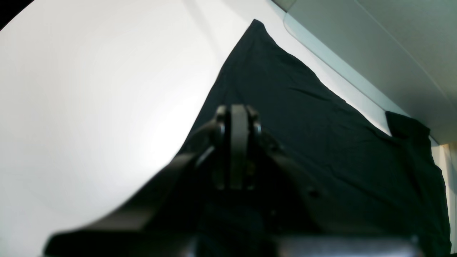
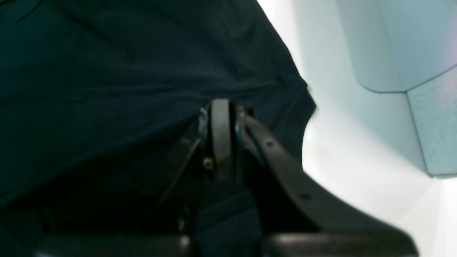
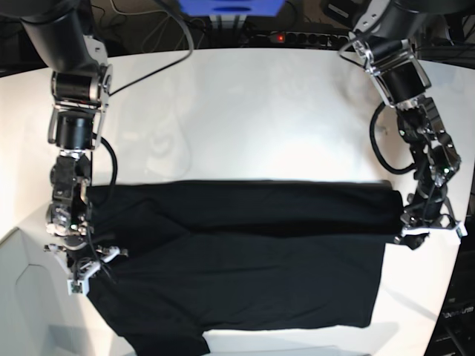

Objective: Fold the T-shirt properly
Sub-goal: 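Lower the held edges onto the shirt body and release, then grasp the folded edge with both grippers and drag it back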

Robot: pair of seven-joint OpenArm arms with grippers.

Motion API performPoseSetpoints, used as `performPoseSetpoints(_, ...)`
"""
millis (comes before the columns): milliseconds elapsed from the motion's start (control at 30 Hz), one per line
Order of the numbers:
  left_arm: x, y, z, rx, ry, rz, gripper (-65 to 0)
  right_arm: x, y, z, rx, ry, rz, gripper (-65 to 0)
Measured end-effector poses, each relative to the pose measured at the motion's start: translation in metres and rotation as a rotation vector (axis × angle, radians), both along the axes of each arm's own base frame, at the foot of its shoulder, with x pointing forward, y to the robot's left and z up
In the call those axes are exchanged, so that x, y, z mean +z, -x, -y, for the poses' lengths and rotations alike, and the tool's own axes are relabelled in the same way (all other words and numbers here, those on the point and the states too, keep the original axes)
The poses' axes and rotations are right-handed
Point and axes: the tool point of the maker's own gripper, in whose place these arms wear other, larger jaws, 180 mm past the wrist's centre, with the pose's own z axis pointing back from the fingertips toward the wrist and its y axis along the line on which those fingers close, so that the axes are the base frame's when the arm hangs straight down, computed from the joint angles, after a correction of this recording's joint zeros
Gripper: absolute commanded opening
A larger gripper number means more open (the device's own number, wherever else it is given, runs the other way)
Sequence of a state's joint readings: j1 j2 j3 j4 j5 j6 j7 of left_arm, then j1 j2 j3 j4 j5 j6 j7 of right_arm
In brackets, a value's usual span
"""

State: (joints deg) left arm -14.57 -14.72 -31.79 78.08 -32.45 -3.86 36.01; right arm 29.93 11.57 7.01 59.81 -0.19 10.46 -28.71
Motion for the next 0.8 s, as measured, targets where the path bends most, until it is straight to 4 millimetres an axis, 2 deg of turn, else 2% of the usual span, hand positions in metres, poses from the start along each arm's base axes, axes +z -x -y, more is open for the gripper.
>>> performPoseSetpoints(267,-0.001,0.001,0.000,0.001,0.001,-0.003,-64.2,0.009,-0.006,0.000,0.000,0.000,0.015,-65.0)
performPoseSetpoints(333,-0.010,0.001,-0.001,0.002,0.016,-0.024,-59.8,0.007,-0.005,0.000,-0.001,0.000,0.006,-59.4)
performPoseSetpoints(433,-0.029,0.004,-0.001,0.007,0.043,-0.069,-47.8,0.008,-0.005,0.000,0.000,0.001,0.011,-44.9)
performPoseSetpoints(567,-0.032,0.005,-0.001,0.007,0.044,-0.074,-35.7,0.006,-0.004,0.000,-0.001,0.000,0.008,-31.6)
performPoseSetpoints(633,-0.030,0.003,0.000,0.005,0.043,-0.071,-31.0,0.006,-0.004,0.001,-0.003,0.000,0.007,-27.5)
performPoseSetpoints(700,-0.027,0.003,0.000,0.002,0.041,-0.061,-27.3,0.008,-0.003,0.002,-0.005,0.002,0.009,-26.6)
performPoseSetpoints(800,-0.019,0.009,-0.001,0.003,0.017,-0.044,-25.9,0.018,0.005,0.004,0.002,0.029,0.052,-26.5)
